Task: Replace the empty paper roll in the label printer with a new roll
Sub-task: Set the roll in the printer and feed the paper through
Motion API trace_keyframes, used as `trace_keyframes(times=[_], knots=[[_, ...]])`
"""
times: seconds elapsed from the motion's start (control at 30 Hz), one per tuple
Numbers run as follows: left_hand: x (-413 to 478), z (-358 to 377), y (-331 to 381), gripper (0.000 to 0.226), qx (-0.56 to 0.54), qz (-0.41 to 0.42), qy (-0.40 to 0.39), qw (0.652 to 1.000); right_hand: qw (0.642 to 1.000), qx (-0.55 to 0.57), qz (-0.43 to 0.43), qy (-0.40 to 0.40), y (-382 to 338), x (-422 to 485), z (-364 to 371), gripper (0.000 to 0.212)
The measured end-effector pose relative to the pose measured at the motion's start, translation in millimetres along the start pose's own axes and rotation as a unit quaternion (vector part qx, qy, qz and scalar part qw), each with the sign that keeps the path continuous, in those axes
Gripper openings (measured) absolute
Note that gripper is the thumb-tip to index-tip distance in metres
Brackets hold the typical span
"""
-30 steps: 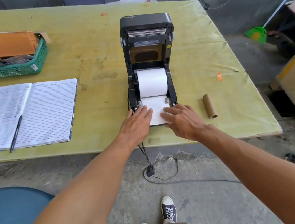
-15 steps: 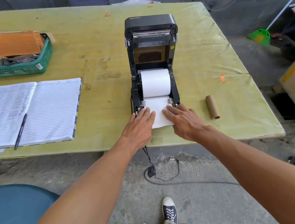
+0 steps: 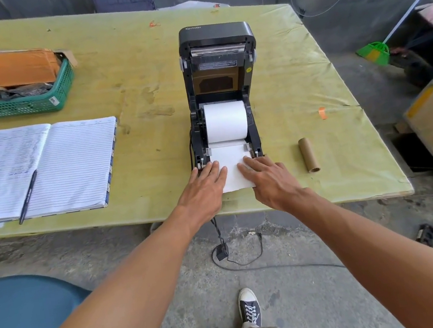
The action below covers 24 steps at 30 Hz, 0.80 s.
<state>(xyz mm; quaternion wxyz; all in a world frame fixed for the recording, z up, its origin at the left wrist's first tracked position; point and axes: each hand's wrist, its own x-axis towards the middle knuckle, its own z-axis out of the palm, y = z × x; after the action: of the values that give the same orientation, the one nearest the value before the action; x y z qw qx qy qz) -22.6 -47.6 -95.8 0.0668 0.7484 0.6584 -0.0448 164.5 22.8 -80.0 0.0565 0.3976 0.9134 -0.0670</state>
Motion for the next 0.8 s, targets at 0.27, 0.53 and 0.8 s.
trace_keyframes(times=[0.27, 0.53, 0.8], knots=[[2.9, -1.0, 1.1, 0.066, 0.042, 0.016, -0.011, 0.999, 0.999, -0.005, -0.002, -0.045, 2.5, 0.1, -3.4, 0.076], [3.3, -20.3, -10.3, 0.059, -0.032, 0.051, 0.019, 0.998, 0.974, 0.202, 0.055, -0.082, 13.9, 11.3, -36.7, 0.065], [23.8, -28.0, -9.9, 0.032, -0.119, 0.002, 0.102, 0.988, 0.994, 0.087, 0.052, 0.034, 12.7, 36.9, -16.1, 0.028]])
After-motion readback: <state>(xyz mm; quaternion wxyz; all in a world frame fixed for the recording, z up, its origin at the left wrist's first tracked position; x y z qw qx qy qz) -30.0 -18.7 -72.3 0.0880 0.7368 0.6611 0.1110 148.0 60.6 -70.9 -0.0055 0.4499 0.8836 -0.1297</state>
